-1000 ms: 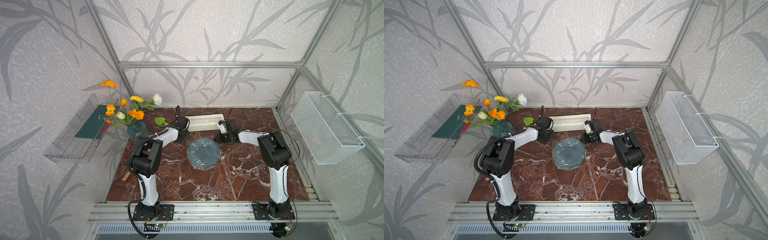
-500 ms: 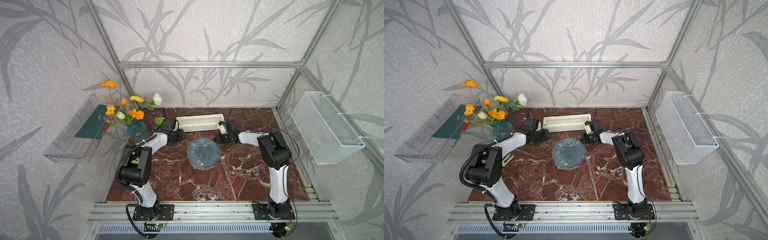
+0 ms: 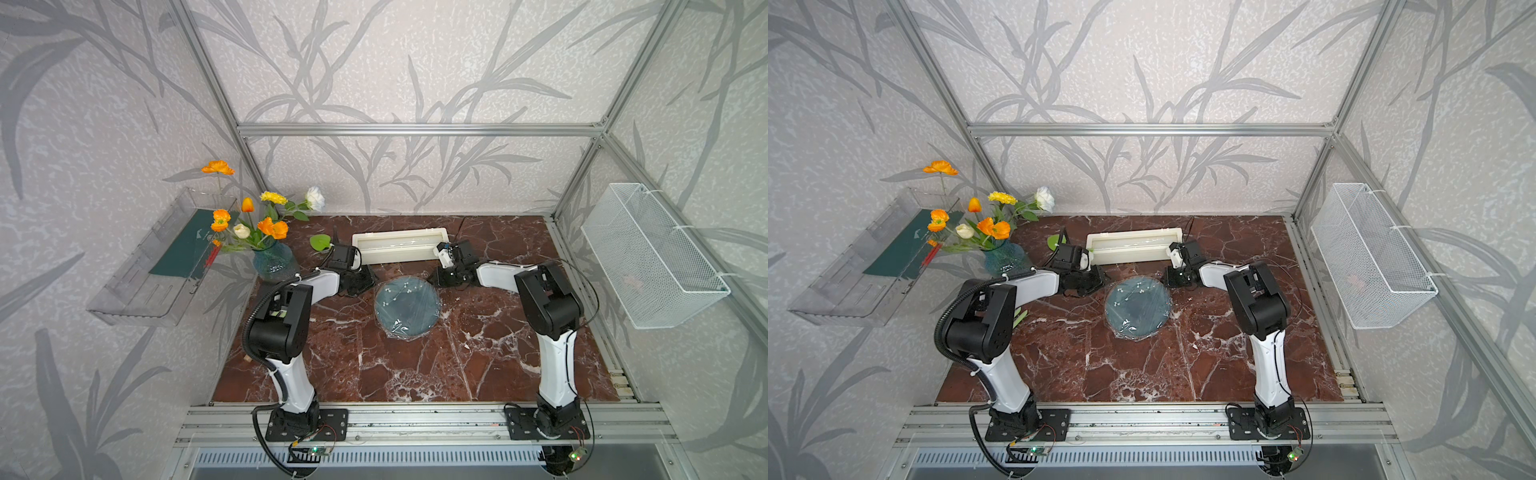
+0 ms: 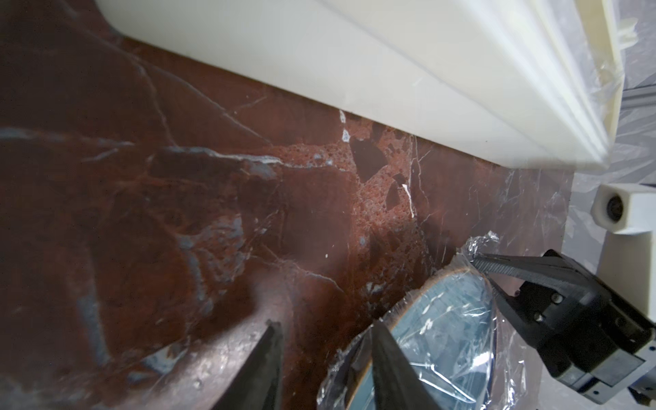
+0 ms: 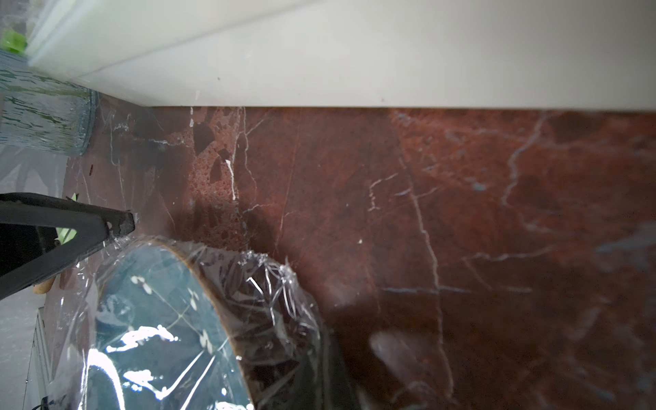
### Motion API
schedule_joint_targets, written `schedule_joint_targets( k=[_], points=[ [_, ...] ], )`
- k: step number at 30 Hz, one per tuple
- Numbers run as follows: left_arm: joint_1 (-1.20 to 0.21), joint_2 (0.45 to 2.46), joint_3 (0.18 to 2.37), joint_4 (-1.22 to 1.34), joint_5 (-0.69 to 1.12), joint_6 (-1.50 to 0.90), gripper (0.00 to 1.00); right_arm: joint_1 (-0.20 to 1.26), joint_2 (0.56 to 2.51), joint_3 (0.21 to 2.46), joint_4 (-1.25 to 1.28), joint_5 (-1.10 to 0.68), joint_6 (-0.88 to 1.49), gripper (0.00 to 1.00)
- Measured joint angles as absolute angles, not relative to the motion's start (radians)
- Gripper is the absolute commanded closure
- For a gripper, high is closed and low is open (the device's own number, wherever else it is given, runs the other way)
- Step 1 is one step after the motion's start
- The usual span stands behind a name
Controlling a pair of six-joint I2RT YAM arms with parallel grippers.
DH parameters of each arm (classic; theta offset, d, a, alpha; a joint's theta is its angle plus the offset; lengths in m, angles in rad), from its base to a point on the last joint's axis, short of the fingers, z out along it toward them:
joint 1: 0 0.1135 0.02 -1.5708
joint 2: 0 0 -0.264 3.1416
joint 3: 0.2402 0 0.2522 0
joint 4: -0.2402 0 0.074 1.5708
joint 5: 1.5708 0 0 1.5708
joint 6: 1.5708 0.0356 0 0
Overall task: Wrap the plate with plastic wrap
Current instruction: Cover the plate with plastic wrap.
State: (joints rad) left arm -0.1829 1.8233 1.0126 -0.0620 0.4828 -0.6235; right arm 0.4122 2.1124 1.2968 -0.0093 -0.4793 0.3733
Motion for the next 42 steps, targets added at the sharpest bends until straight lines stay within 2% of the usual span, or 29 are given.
schedule_joint_targets(
  k=[8, 10, 17, 18, 24, 35, 42],
  points=[
    [-0.183, 1.821, 0.958, -0.039, 0.499, -0.635, 0.62, 0.412, 2.112, 1.307, -0.027, -0.479, 0.373, 0.97],
    [-0.182, 1.816, 0.949, -0.031, 0.503, -0.643, 0.68, 0.412, 2.113, 1.31, -0.029, -0.479, 0.373, 0.97],
    [-0.182, 1.814, 0.929, -0.012, 0.504, -0.659, 0.98, 0.412, 2.112, 1.314, -0.034, -0.479, 0.373, 0.97],
    [-0.182, 1.814, 0.928, -0.012, 0.503, -0.659, 1.0, 0.412, 2.112, 1.314, -0.035, -0.479, 0.373, 0.97],
    [-0.182, 1.798, 0.929, -0.026, 0.479, -0.654, 1.0, 0.413, 2.108, 1.313, -0.036, -0.471, 0.373, 0.97],
    [-0.185, 1.639, 0.949, -0.073, 0.304, -0.593, 1.0, 0.414, 1.992, 1.3, -0.033, -0.418, 0.37, 0.97],
    [-0.186, 1.689, 0.971, -0.077, 0.237, -0.577, 1.0, 0.415, 2.005, 1.301, -0.025, -0.391, 0.374, 0.97]
  ],
)
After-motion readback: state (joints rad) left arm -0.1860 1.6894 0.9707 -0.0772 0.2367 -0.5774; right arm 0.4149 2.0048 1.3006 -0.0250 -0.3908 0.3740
